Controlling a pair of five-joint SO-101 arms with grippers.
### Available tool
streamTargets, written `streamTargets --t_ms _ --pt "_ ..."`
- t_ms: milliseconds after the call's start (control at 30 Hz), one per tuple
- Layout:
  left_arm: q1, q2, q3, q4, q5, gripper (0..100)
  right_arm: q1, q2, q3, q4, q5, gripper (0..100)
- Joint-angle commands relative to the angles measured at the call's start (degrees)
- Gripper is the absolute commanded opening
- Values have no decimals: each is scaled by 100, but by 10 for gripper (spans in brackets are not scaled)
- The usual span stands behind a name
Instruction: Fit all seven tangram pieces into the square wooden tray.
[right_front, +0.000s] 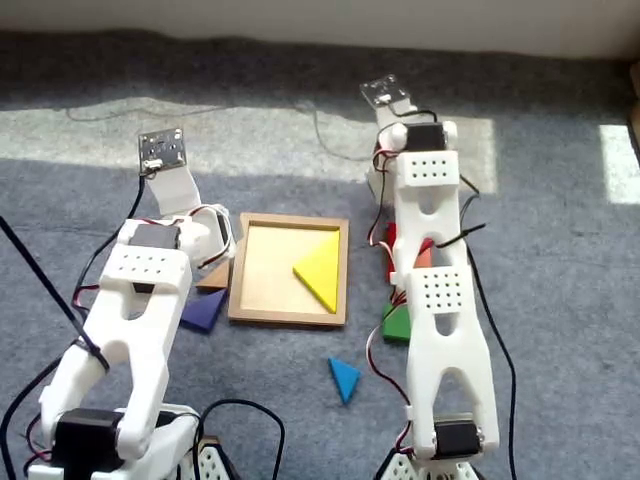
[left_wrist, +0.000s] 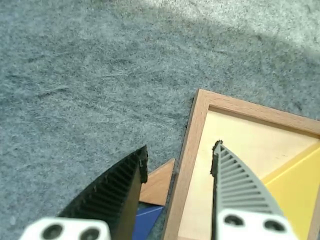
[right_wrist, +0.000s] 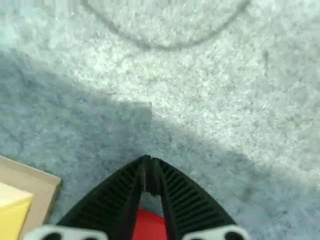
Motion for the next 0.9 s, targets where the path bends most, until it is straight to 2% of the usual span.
streamTargets --t_ms 0,200,367,867 --pt "-22 -215 -66 -105 26 220 -13 207 -585 119 -220 11" --pt "-22 -215 -66 -105 26 220 251 382 -585 119 -202 11" --pt "-22 -215 -75 -105 26 220 180 286 -92 127 -220 11" --pt "-22 -215 -75 -105 26 220 31 -2527 5042 92 -158 11"
